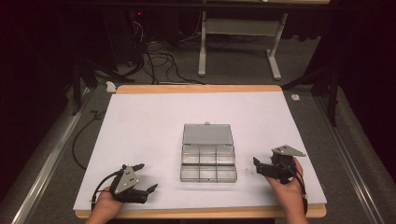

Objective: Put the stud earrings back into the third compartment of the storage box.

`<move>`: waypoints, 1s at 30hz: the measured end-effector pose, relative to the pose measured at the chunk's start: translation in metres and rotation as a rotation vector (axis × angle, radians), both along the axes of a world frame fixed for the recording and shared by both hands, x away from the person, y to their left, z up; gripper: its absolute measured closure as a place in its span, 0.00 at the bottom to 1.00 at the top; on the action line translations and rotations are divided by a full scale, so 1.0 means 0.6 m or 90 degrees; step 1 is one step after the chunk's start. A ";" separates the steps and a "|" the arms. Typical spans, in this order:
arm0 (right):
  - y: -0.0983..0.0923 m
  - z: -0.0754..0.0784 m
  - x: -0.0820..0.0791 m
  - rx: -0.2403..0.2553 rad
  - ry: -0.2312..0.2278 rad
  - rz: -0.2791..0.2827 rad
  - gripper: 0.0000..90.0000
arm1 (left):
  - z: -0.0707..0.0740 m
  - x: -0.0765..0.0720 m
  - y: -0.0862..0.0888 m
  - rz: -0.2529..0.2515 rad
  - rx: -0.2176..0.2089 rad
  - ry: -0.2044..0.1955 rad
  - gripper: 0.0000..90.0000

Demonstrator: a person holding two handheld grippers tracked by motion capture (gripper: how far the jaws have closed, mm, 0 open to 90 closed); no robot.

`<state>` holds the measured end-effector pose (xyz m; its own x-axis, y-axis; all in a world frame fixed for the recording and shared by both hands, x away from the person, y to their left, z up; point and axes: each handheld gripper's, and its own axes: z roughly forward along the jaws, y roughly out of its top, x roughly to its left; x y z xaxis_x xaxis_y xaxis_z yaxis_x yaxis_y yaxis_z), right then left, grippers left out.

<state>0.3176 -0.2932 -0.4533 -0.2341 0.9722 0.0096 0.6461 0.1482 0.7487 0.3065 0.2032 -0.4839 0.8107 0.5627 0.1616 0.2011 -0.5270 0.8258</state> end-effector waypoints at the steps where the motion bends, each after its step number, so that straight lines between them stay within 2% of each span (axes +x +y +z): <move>1: 0.000 0.001 -0.001 -0.005 0.010 -0.002 0.21 | 0.000 0.000 0.000 0.001 0.000 0.000 0.17; 4: -0.001 0.003 -0.003 -0.021 0.040 -0.005 0.23 | 0.000 -0.002 0.000 -0.004 -0.002 -0.006 0.17; 7: -0.003 0.001 -0.005 -0.019 0.068 -0.014 0.26 | 0.000 -0.001 0.001 -0.003 -0.004 -0.001 0.17; 8: -0.004 0.001 -0.005 -0.020 0.085 -0.014 0.28 | 0.000 -0.001 0.001 -0.002 -0.005 -0.001 0.17; 9: -0.005 -0.001 -0.003 -0.017 0.116 -0.016 0.28 | 0.000 -0.002 0.002 -0.005 -0.007 -0.005 0.17; 10: -0.005 -0.001 -0.002 -0.018 0.124 -0.019 0.28 | 0.000 -0.002 0.002 -0.005 -0.007 -0.005 0.17; 12: -0.005 -0.001 -0.001 -0.032 0.137 -0.018 0.30 | 0.000 -0.002 0.002 -0.007 -0.009 -0.006 0.17; 16: -0.006 0.004 -0.002 -0.036 0.154 -0.014 0.31 | 0.000 -0.001 0.002 -0.005 -0.008 -0.002 0.17; 22: -0.010 0.013 -0.002 -0.026 0.186 -0.002 0.32 | 0.000 -0.001 0.001 -0.005 -0.005 -0.001 0.17; 25: -0.008 0.013 -0.001 -0.029 0.207 0.007 0.37 | 0.000 -0.002 0.002 -0.009 -0.007 -0.005 0.17; 30: 0.000 0.012 0.002 -0.057 0.248 0.039 0.42 | 0.000 -0.001 0.001 -0.009 -0.006 -0.002 0.17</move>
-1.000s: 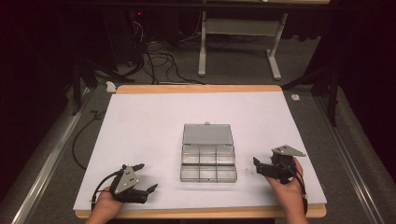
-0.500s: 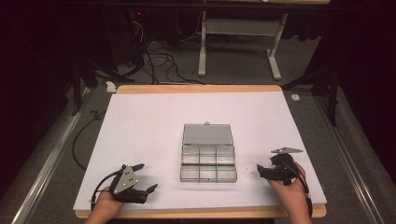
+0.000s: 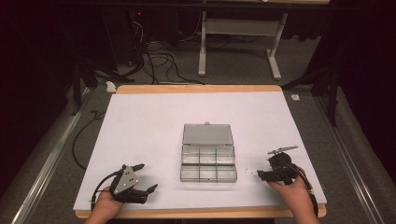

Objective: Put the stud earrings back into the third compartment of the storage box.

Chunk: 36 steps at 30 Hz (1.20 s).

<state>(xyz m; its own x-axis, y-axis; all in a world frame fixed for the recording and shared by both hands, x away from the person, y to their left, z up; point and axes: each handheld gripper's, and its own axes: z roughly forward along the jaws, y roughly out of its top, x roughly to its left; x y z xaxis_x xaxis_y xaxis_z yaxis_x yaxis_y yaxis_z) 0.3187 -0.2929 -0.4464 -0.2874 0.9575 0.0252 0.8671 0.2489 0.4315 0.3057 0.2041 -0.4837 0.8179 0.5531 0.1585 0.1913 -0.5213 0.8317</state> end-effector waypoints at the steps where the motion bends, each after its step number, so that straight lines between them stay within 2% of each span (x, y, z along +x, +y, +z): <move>1: 0.001 0.000 0.001 -0.002 0.007 0.005 0.43 | 0.000 0.000 0.000 0.000 0.000 0.000 0.17; 4: 0.001 0.001 0.003 -0.002 0.023 0.013 0.46 | 0.000 0.002 -0.001 0.004 0.001 0.009 0.17; 6: 0.001 0.004 0.004 0.000 0.034 0.017 0.47 | 0.000 0.001 0.000 0.002 0.001 0.003 0.17; 7: 0.001 0.006 0.006 -0.001 0.048 0.020 0.47 | 0.000 0.000 0.000 0.000 0.000 0.001 0.17; 12: 0.000 0.009 0.009 -0.011 0.067 0.029 0.45 | 0.000 0.002 0.000 0.002 0.001 0.006 0.17; 14: 0.001 0.008 0.012 -0.011 0.089 0.026 0.43 | 0.000 0.000 0.000 -0.002 -0.001 0.002 0.17; 16: 0.001 0.008 0.013 -0.012 0.089 0.031 0.42 | 0.000 0.002 0.000 0.001 -0.001 0.009 0.17; 20: 0.009 0.010 0.017 -0.026 0.110 0.041 0.43 | 0.000 0.001 0.000 -0.002 -0.001 0.004 0.17; 21: 0.014 0.010 0.018 -0.039 0.116 0.048 0.43 | 0.000 0.001 0.001 -0.003 -0.002 0.005 0.17; 24: 0.019 0.012 0.020 -0.045 0.127 0.052 0.44 | 0.000 0.003 0.000 0.002 -0.001 0.011 0.17; 26: 0.022 0.014 0.022 -0.049 0.130 0.065 0.48 | 0.000 0.001 0.000 -0.001 -0.003 0.004 0.17; 27: 0.028 0.015 0.023 -0.060 0.142 0.068 0.48 | 0.000 0.000 0.000 -0.003 -0.003 0.003 0.17; 29: 0.032 0.015 0.025 -0.070 0.144 0.076 0.48 | 0.000 0.003 0.000 0.002 -0.001 0.011 0.17; 33: 0.039 0.020 0.031 -0.076 0.144 0.083 0.51 | 0.000 0.000 0.000 -0.002 -0.001 0.002 0.17; 36: 0.045 0.022 0.034 -0.087 0.145 0.092 0.53 | 0.000 0.002 0.000 0.001 0.000 0.010 0.17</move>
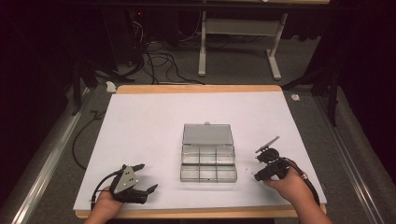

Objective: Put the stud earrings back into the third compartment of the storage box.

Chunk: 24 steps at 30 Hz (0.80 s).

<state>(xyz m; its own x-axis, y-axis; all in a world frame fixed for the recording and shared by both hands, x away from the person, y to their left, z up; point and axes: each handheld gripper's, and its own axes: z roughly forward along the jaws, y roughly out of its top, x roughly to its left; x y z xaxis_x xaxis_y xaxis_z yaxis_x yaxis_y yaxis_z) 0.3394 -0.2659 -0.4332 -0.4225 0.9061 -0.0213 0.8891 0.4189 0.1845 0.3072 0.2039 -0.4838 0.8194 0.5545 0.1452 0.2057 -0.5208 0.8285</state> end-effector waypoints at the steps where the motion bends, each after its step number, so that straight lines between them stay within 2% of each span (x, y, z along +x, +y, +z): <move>1: 0.003 0.001 0.001 -0.005 -0.002 0.003 0.55 | 0.000 0.000 0.000 0.001 0.001 0.000 0.17; 4: 0.011 0.005 0.007 -0.003 -0.001 0.015 0.59 | 0.000 -0.002 0.001 -0.005 -0.001 -0.007 0.17; 7: 0.019 0.008 0.012 -0.003 -0.003 0.030 0.65 | 0.000 0.001 0.000 -0.001 0.001 0.001 0.17; 10: 0.027 0.009 0.018 0.002 0.004 0.035 0.69 | 0.000 -0.001 0.001 -0.005 -0.001 -0.006 0.17; 13: 0.035 0.009 0.024 0.000 0.005 0.050 0.74 | 0.000 0.001 0.001 -0.001 -0.001 0.002 0.17; 15: 0.040 0.007 0.029 0.000 0.006 0.056 0.78 | 0.000 -0.001 0.001 -0.005 -0.001 -0.006 0.17; 20: 0.046 0.001 0.033 -0.003 0.015 0.063 0.81 | 0.000 0.001 0.001 -0.001 -0.001 0.000 0.17; 24: 0.048 -0.004 0.035 -0.007 0.019 0.066 0.84 | 0.000 -0.001 0.001 -0.005 -0.002 -0.004 0.17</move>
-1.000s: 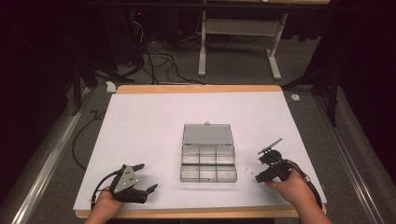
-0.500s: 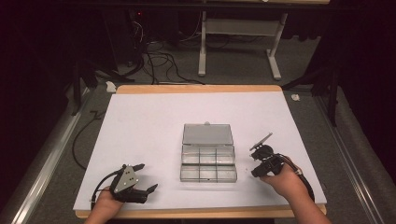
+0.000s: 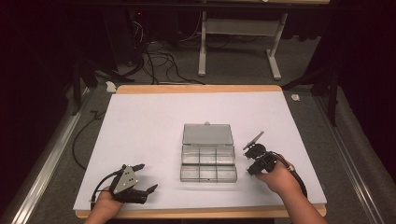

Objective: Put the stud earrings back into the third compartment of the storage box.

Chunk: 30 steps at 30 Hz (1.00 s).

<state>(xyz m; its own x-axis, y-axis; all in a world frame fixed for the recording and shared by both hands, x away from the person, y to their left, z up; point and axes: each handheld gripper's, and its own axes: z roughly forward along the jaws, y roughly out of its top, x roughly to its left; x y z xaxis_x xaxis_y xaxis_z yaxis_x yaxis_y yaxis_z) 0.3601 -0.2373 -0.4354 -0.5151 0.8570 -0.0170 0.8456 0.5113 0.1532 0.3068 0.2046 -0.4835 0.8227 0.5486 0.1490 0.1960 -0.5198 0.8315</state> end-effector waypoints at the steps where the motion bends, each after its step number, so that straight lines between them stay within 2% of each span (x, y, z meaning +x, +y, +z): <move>1: 0.000 -0.001 0.000 -0.002 -0.001 0.003 0.84 | 0.000 0.001 0.000 0.002 0.001 0.004 0.17; 5: 0.000 -0.004 -0.001 0.000 0.000 0.004 0.87 | 0.000 -0.001 -0.001 0.000 0.000 -0.002 0.17; 8: 0.001 -0.003 -0.003 -0.004 0.003 0.015 0.92 | 0.000 0.001 -0.001 0.005 0.001 0.007 0.17; 10: 0.002 -0.004 -0.003 -0.003 0.007 0.017 0.95 | 0.000 0.001 -0.001 0.004 0.004 0.004 0.17; 12: 0.002 -0.004 -0.002 -0.001 0.009 0.014 0.95 | 0.000 -0.001 -0.001 0.000 0.002 -0.001 0.17; 15: 0.001 -0.003 -0.001 0.002 0.015 0.013 0.95 | 0.000 0.001 -0.001 0.005 0.002 0.007 0.17; 18: -0.001 -0.001 0.000 0.012 0.019 0.009 0.95 | 0.000 -0.001 -0.001 0.001 0.003 -0.001 0.17; 20: -0.002 0.002 0.000 0.013 0.021 0.010 0.95 | 0.000 0.001 -0.001 0.003 0.002 0.005 0.17; 21: -0.002 0.004 0.000 0.009 0.020 0.007 0.95 | 0.000 0.002 -0.001 0.005 0.003 0.008 0.17; 22: -0.004 0.005 0.002 0.012 0.015 0.019 0.95 | -0.001 0.002 -0.002 0.005 0.005 0.008 0.17; 24: -0.005 0.008 0.001 0.017 0.017 0.006 0.95 | 0.000 0.000 -0.002 0.001 0.004 0.001 0.17; 28: -0.008 0.015 0.002 0.019 0.019 0.004 0.95 | 0.000 0.002 -0.002 0.005 0.006 0.009 0.17; 30: -0.009 0.019 0.003 0.023 0.016 0.001 0.95 | -0.001 0.000 -0.002 0.001 0.006 0.002 0.17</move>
<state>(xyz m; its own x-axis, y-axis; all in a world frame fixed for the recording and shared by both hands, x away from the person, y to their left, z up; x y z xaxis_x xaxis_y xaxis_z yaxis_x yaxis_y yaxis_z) 0.3621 -0.2428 -0.4237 -0.5165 0.8558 0.0275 0.8486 0.5074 0.1499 0.3070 0.2035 -0.4838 0.8220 0.5490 0.1516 0.2002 -0.5277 0.8255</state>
